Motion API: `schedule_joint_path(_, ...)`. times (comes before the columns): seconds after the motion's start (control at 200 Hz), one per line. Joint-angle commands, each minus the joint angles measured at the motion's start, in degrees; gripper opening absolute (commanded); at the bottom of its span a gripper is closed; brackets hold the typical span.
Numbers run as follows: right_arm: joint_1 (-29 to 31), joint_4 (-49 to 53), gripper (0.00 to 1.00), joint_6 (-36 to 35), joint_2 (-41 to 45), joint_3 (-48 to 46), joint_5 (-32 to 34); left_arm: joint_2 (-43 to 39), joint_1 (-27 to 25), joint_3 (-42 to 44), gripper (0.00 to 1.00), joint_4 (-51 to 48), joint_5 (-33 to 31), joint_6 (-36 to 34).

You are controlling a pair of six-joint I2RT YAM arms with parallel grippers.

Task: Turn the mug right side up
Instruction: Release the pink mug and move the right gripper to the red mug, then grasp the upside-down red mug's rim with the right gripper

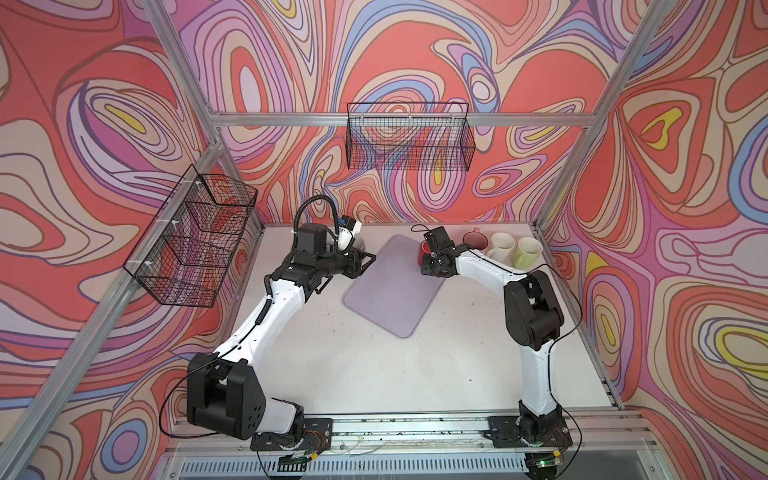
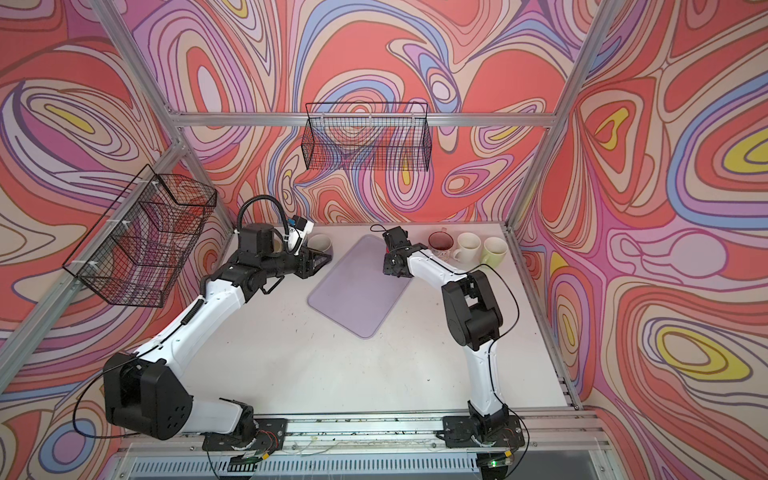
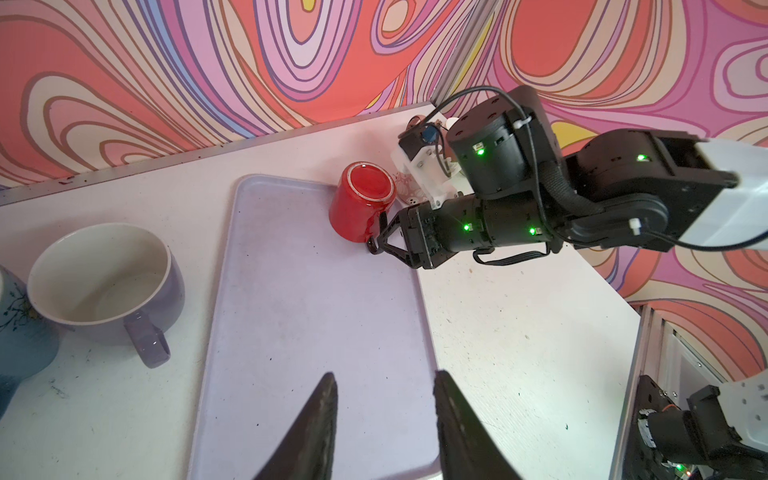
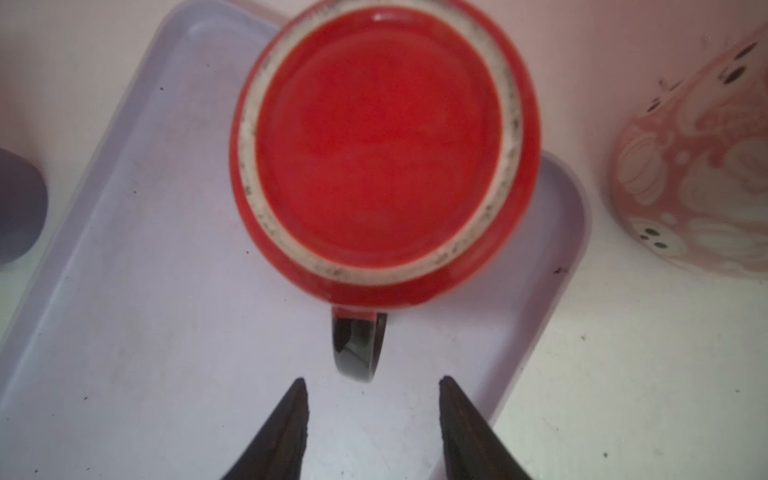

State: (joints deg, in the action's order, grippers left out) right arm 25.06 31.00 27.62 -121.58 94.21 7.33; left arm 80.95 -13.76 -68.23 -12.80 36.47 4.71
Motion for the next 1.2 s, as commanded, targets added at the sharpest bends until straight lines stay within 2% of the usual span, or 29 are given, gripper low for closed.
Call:
schedule_joint_path(0.0, 0.1, -0.8, 0.51, 0.8, -2.0, 1.7, 1.7, -1.1, 0.5, 0.7, 0.41, 2.1, 1.4, -0.2)
schedule_joint_path(0.401, 0.1, -0.5, 0.48, 0.3, -6.0, 4.8, 1.8, -1.0, 0.5, 0.9, 0.41, 2.5, 1.4, -0.1)
schedule_joint_path(0.656, -0.3, 2.0, 0.43, -2.5, -6.9, 5.4, 3.6, -1.2, 0.5, 0.9, 0.41, 2.4, 1.3, -0.2)
schedule_joint_path(0.791, -1.3, 2.0, 0.40, -3.1, -6.0, 4.1, 2.0, -1.3, 0.6, 0.9, 0.41, 2.4, 1.4, -0.2)
schedule_joint_path(1.197, -1.4, 3.0, 0.40, -5.5, -10.2, 9.0, 0.4, -1.4, 0.5, 1.0, 0.41, 2.4, 1.4, -0.3)
